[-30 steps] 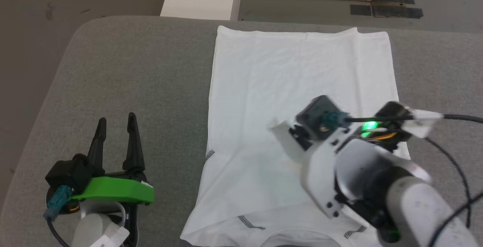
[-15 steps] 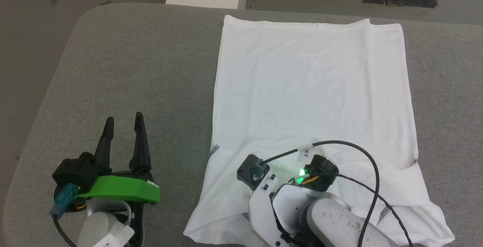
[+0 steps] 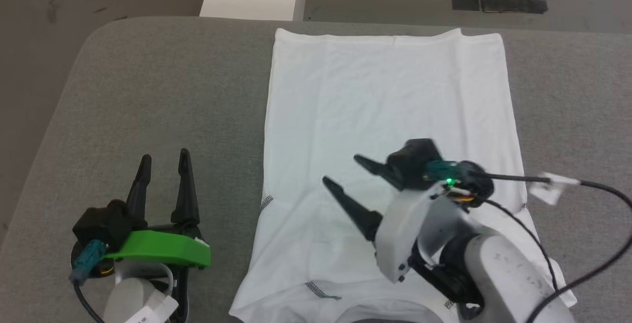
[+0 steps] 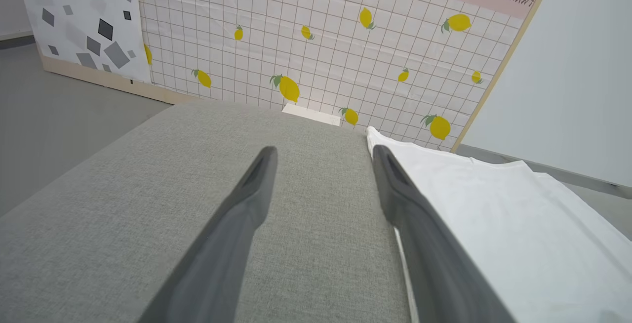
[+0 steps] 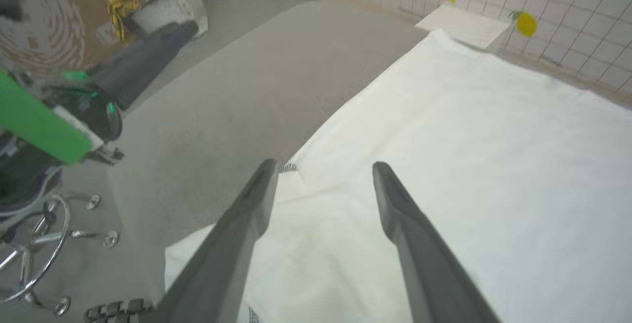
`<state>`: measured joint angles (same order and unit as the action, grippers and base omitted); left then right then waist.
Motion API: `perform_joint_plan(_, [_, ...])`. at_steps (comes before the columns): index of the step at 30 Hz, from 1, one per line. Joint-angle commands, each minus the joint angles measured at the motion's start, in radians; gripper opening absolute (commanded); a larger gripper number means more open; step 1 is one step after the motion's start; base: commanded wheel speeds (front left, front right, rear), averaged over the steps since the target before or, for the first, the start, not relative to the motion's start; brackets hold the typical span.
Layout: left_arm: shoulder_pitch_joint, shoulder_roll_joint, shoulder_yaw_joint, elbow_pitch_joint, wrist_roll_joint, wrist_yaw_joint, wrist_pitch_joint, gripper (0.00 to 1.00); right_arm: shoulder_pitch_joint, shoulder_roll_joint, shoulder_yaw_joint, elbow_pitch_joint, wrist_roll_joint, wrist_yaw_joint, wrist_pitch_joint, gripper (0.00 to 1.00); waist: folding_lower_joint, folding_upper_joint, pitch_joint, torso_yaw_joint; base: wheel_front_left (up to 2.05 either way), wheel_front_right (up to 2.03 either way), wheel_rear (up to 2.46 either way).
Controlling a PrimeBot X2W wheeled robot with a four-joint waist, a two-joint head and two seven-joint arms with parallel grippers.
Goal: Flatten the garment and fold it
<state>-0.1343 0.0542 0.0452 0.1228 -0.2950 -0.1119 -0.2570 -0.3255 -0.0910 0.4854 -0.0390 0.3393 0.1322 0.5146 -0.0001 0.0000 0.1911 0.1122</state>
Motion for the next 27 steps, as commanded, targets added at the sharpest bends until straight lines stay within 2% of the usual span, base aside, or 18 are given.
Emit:
perform_joint_plan(1, [-0.008,0.010,-0.003,0.004,0.009,0.001,-0.005,1.00,0.027,0.001,-0.035,-0.039,-0.019,-0.002,-0.060,1.00,0.0001,0.0000,-0.005,-0.030,0.00,0.00,0.00])
perform_joint_plan(6, [-0.061,0.059,-0.030,0.009,0.017,-0.008,0.014,1.00,0.108,0.009,-0.188,-0.134,-0.062,-0.002,-0.264,1.00,0.0001,0.0000,0.018,-0.081,0.00,0.00,0.00])
perform_joint_plan(10, [-0.158,0.124,-0.063,0.026,-0.002,-0.015,0.068,1.00,0.153,0.007,-0.282,-0.145,-0.109,-0.002,-0.387,1.00,0.0001,0.0000,0.059,-0.125,0.00,0.00,0.00])
perform_joint_plan(13, [-0.251,0.184,-0.098,0.048,-0.023,-0.017,0.133,1.00,0.165,0.009,-0.331,-0.135,-0.132,-0.002,-0.440,1.00,0.0001,0.0000,0.100,-0.158,0.00,0.00,0.00])
perform_joint_plan(20, [-0.518,0.379,-0.225,0.096,-0.131,-0.018,0.333,1.00,0.139,0.027,-0.429,-0.123,-0.153,-0.002,-0.538,1.00,0.0001,0.0000,0.230,-0.247,0.00,0.00,0.00])
perform_joint_plan(24, [-0.651,0.460,-0.265,0.131,-0.186,-0.019,0.434,1.00,0.115,0.033,-0.454,-0.112,-0.162,-0.002,-0.574,1.00,0.0001,0.0000,0.301,-0.295,0.00,0.00,0.00])
perform_joint_plan(27, [-0.728,0.501,-0.280,0.165,-0.214,-0.019,0.506,1.00,0.098,0.036,-0.464,-0.106,-0.165,-0.002,-0.594,1.00,0.0001,0.0000,0.347,-0.329,0.00,0.00,0.00])
